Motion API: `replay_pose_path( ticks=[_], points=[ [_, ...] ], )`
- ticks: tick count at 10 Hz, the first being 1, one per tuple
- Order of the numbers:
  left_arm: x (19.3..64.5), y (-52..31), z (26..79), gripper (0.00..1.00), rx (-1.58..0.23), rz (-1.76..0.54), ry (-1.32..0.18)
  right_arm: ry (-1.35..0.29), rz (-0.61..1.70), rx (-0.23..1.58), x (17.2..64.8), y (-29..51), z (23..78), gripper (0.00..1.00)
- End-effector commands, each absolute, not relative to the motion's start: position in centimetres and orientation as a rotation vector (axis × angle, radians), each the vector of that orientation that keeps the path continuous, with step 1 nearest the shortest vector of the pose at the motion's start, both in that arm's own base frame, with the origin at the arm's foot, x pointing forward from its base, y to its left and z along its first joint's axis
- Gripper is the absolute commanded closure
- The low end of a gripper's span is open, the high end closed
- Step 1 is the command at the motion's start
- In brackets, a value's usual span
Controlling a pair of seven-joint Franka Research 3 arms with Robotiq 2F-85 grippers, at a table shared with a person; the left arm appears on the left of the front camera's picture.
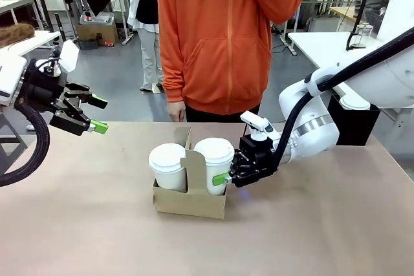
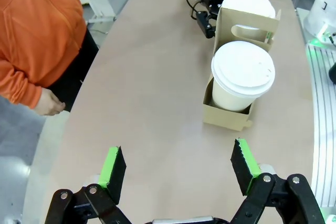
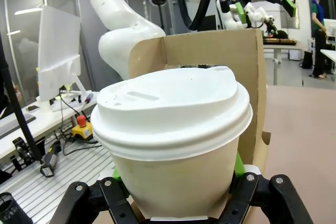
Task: Pour a drink into a cup and package it in a carrier.
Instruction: Insert the held 600 ml Paper Cup into the Cup Carrier.
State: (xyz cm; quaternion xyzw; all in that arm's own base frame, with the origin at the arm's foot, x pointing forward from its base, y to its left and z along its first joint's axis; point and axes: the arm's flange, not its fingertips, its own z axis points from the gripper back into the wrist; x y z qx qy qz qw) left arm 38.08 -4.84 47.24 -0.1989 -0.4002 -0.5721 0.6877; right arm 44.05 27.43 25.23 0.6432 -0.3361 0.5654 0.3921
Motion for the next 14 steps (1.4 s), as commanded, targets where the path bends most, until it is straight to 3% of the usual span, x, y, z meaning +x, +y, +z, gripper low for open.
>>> replay_pose_path(
  ticks=[1, 9, 14],
  points=[
    [38.3, -5.1, 47.3, 0.00, -0.465, -1.267, -0.918, -0.874, 1.511, 1.598, 44.5, 27.6, 25.4, 0.00],
    [38.3, -5.1, 47.3, 0.00, -0.465, -1.267, -0.918, -0.891, 1.525, 1.319, 46.3, 20.5, 28.3, 0.00],
    [38.3, -5.1, 47.3, 0.00, -0.465, -1.267, -0.918, -0.764, 1.009, 0.943, 43.4, 4.7, 35.1, 0.00]
  ],
)
